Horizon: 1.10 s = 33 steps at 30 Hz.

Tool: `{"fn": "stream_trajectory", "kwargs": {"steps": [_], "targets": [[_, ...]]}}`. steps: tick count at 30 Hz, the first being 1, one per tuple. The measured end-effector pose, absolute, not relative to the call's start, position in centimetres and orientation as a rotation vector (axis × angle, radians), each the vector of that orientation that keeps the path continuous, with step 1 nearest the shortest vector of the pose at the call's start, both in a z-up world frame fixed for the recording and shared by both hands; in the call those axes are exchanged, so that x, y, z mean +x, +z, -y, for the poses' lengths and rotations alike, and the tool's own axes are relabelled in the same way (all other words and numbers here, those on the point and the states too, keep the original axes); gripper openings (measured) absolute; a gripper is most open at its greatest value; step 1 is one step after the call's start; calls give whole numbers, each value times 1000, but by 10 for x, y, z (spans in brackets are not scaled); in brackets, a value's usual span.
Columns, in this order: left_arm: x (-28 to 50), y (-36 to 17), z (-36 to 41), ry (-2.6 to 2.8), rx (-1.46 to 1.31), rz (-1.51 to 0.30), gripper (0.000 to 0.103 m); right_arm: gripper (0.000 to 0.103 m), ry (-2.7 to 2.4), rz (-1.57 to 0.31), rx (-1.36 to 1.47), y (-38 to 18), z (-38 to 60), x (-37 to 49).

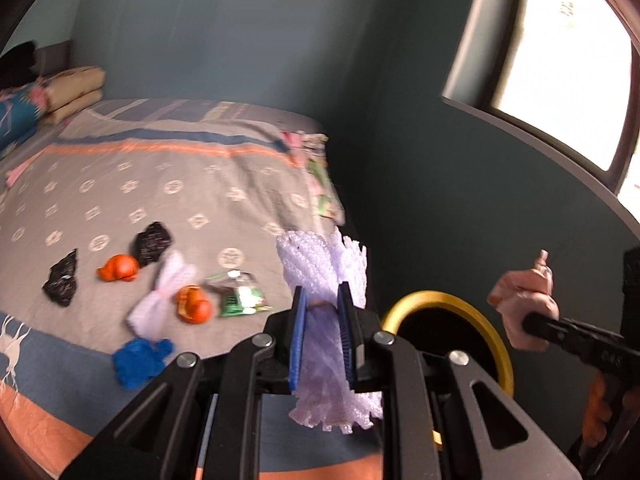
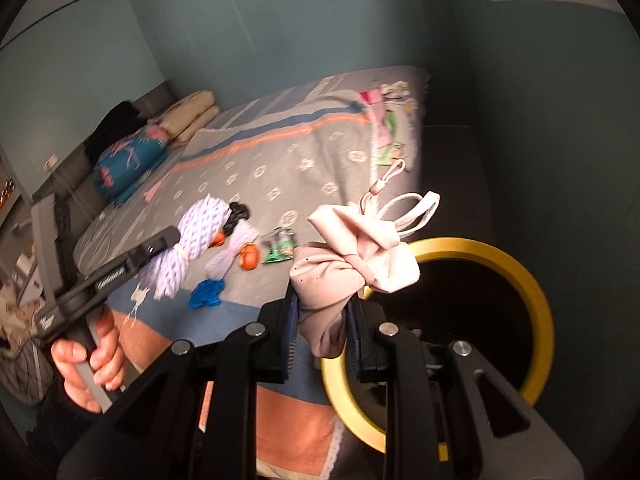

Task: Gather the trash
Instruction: 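Carry the foam net and pink cloth over the bin, then open both grippers to drop the net and cloth into the bin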

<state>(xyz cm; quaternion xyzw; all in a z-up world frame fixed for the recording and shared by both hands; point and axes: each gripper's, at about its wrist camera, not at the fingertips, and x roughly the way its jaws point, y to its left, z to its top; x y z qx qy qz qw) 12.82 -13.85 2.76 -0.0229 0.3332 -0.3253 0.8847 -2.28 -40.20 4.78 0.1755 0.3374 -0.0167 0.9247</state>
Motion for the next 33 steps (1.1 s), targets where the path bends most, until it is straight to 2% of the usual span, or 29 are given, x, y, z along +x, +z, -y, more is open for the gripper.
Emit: {"fn": "stream_trajectory", "kwargs": {"steps": [11, 33], "targets": [[86, 34, 211, -827, 33, -706, 15, 21, -91, -654, 489, 35, 465, -54], [105, -26, 263, -871, 22, -897, 16, 22, -108, -708, 582, 2, 490, -44]]}}
